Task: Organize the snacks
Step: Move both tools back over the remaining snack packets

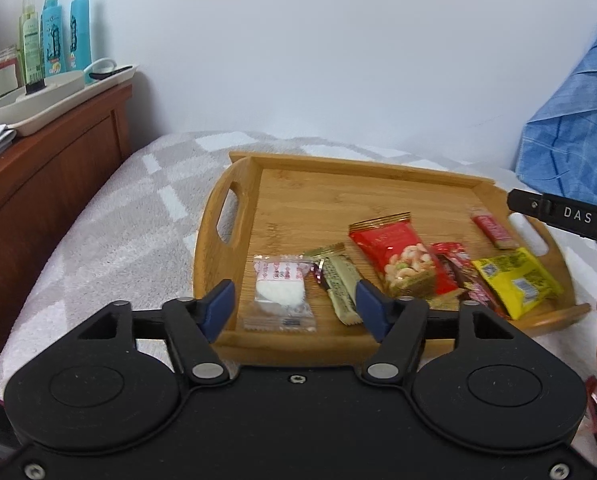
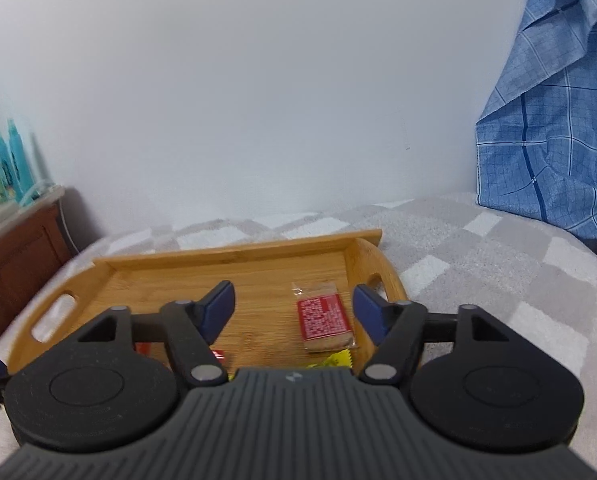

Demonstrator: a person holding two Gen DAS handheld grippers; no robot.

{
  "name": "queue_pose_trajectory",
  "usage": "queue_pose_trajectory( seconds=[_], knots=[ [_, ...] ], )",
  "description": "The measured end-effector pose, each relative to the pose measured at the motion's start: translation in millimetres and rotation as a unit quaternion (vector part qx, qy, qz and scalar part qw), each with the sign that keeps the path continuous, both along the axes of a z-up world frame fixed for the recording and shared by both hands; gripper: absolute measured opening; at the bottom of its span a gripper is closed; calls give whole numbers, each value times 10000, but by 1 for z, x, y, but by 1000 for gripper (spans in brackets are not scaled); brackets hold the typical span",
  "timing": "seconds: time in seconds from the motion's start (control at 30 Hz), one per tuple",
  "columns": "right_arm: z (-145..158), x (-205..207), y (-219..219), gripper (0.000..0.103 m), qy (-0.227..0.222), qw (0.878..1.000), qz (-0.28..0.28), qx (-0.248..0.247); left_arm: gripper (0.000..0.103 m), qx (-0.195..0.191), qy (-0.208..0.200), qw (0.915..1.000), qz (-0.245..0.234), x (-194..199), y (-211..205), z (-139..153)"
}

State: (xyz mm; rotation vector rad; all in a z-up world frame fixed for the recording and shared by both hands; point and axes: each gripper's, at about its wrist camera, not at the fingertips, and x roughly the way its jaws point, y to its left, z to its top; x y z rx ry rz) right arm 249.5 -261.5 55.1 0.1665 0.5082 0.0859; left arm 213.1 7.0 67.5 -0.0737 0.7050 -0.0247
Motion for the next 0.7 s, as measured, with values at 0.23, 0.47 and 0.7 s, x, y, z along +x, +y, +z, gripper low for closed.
queue_pose_trajectory(
  seconds=[0.23,0.47,0.7],
  knots=[
    [18,-34,-4,92,-217,9991,-57,361,81,-85,-133,9998,-142,-33,-2,14],
    [27,-71,-5,102,-428,9981,-25,441,90,-44,-260,9992,-295,-66,-3,20],
    [24,-105,-8,103,-475,9979,-32,448,95,-114,-196,9989,-420,-92,-3,14]
  ],
)
